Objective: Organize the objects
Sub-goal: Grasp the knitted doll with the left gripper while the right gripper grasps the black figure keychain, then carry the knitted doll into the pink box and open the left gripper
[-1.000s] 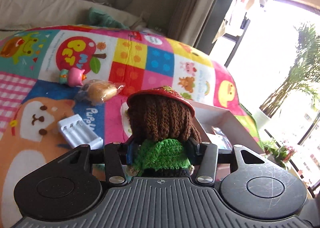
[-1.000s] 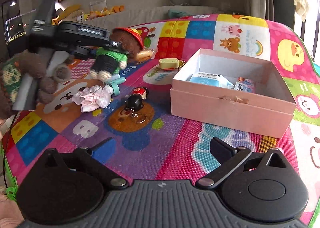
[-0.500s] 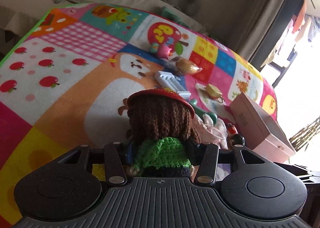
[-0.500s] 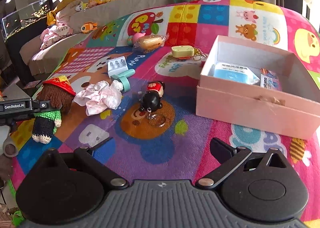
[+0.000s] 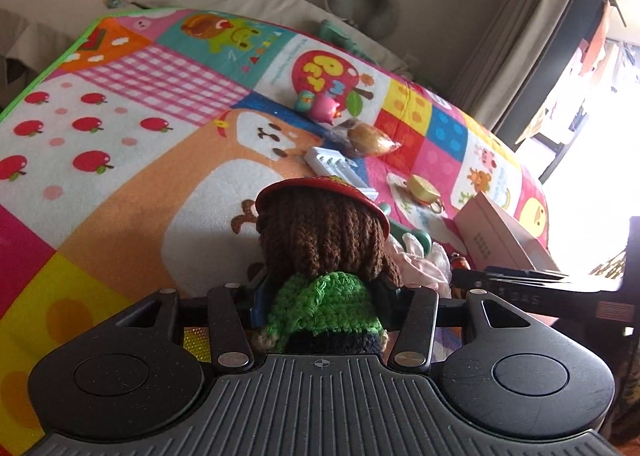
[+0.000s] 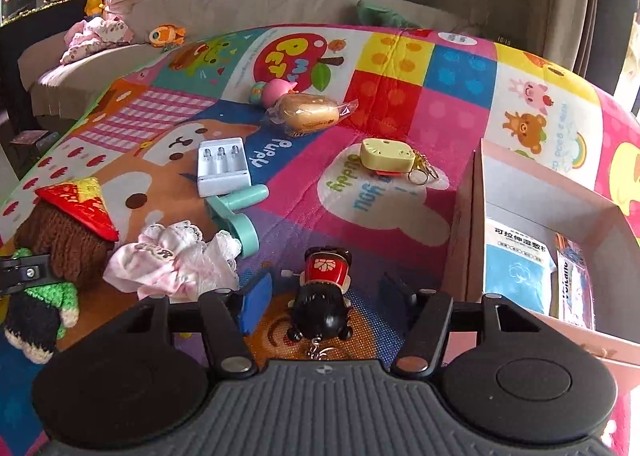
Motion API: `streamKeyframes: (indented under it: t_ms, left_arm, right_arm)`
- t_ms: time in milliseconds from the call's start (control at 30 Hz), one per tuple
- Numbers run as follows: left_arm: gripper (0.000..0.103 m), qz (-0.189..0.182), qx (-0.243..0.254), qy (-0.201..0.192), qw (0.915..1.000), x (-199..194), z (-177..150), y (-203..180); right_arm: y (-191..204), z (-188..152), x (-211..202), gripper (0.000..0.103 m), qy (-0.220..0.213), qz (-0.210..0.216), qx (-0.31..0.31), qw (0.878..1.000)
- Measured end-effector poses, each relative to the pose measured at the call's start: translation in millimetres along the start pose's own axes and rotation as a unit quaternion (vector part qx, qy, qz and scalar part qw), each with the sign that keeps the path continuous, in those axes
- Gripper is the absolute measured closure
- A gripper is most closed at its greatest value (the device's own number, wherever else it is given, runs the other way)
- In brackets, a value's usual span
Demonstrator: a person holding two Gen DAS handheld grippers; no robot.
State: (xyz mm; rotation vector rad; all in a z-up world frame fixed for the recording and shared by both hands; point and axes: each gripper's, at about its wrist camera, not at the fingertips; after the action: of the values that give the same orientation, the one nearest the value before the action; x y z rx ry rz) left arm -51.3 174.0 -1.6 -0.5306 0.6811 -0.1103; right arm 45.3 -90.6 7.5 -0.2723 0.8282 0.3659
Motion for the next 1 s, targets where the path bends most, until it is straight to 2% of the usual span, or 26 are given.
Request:
streamKeyframes:
  t_ms: [67,133,233,367,467,700,833,900,967,1000]
  left_arm:
    - [0.049,-0.007,-0.009,0.0,0.9999,0.0,0.4,2.9]
    - [0.049,-0.011,-0.013,0.0,0.9998,0.1,0.6,4.7]
    - [0.049,-0.012,-0.014,-0.001,0.9998,-0.3,0.6,6.0]
    - [0.049,-0.013,-0.015,-0.001,0.9998,-0.6,0.2,6.5]
    - [0.049,-0.013,-0.015,-0.001,0.9998,-0.4,0.2,6.5]
    - [0.049,-0.013,-0.015,-0.001,0.9998,-0.1,0.1,5.7]
    - [0.049,-0.009,-0.011,-0.001,0.9999,0.3,-0.2,4.9]
    - [0.049,-0.006,-0.008,-0.001,1.0,0.7,-0.3,4.2]
    - [0.049,-0.004,-0.006,-0.001,1.0,0.5,-0.5,3.5]
    - [0.049,-0.005,-0.007,-0.001,1.0,0.4,-0.5,3.6]
  right_arm:
    - [1.0,2.8,10.5,0.045,0.015,-0.003,0.001,1.0]
    - [2.3,2.6,17.5,0.055,0.031,-0.004,-0.002,1.0]
    - [1.8,-0.2,15.6,0.065,0.036,0.007,0.0,0.999]
    - [-1.6,-6.4,7.2,0.066,0.046,0.016,0.004,0.999]
    - [-6.3,-17.8,-5.0,0.065,0.059,0.034,0.005,0.998]
    - [-7.7,-64.5,-55.8,0.065,0.1,0.118,-0.031,0.987]
    - [-6.0,-84.0,-76.0,0.065,0.09,0.097,-0.058,0.989]
    - [-12.1,-87.6,-79.0,0.059,0.083,0.081,-0.053,0.992]
    - [-20.4,-89.9,-79.5,0.045,0.075,0.058,-0.043,0.995]
    - [-26.1,-91.6,-78.2,0.042,0.07,0.035,-0.039,0.996]
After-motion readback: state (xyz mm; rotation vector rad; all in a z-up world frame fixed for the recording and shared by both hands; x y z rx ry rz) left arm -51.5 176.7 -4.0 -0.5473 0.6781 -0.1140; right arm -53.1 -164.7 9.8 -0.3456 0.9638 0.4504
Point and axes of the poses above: each gripper's, at about its wrist camera, not at the fingertips, and x roughly the way its jaws point, y to its left, z to its top, and after that the axes turned 7 degrees about y, right-handed
